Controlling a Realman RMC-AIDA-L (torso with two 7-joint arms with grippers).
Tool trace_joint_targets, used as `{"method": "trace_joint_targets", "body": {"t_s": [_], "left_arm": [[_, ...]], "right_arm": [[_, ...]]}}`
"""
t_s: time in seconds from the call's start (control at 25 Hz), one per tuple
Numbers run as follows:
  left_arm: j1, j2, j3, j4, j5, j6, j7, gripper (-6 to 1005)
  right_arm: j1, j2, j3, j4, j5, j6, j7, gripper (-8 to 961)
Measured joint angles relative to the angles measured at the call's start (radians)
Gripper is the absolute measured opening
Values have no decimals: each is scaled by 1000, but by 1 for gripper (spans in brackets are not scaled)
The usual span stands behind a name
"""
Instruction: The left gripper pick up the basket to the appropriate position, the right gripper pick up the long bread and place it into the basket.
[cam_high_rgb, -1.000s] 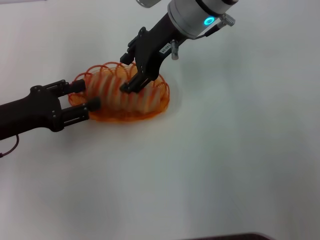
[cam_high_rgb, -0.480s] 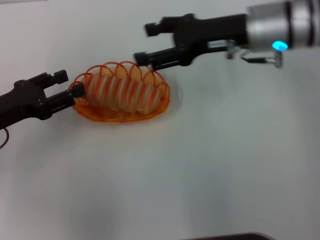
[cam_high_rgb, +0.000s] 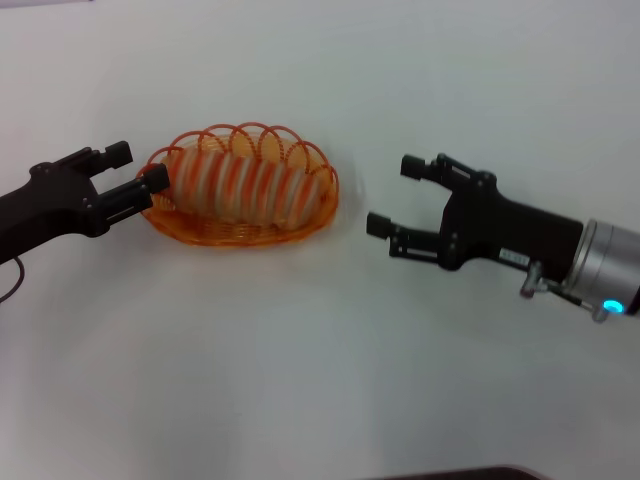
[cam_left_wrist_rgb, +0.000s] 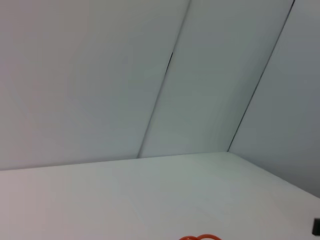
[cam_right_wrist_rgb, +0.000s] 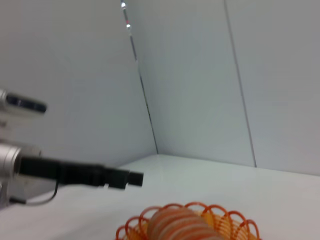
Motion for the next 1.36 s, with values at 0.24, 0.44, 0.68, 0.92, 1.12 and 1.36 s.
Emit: {"method": "trace_joint_targets", "body": {"t_s": [0.24, 0.44, 0.68, 0.92, 1.12, 1.36], "left_arm": [[10, -1, -12, 0, -1, -5, 11, 691], [25, -7, -14, 0, -3, -5, 35, 691], [34, -9, -15, -17, -3, -6, 69, 691], [38, -9, -23, -25, -3, -6, 85, 691], [40, -9, -25, -25, -3, -17, 87, 691], [40, -9, -25, -31, -3, -19, 88, 691]], "right_arm": [[2, 3, 19, 60, 2, -8, -97, 950], [5, 3, 20, 62, 2, -12, -98, 950], [12, 2, 21, 58, 4, -13, -93, 950], [20, 2, 31, 56, 6, -13, -92, 950], [24, 2, 34, 55, 6, -14, -92, 950], [33, 2, 37, 54, 6, -7, -92, 950]]}}
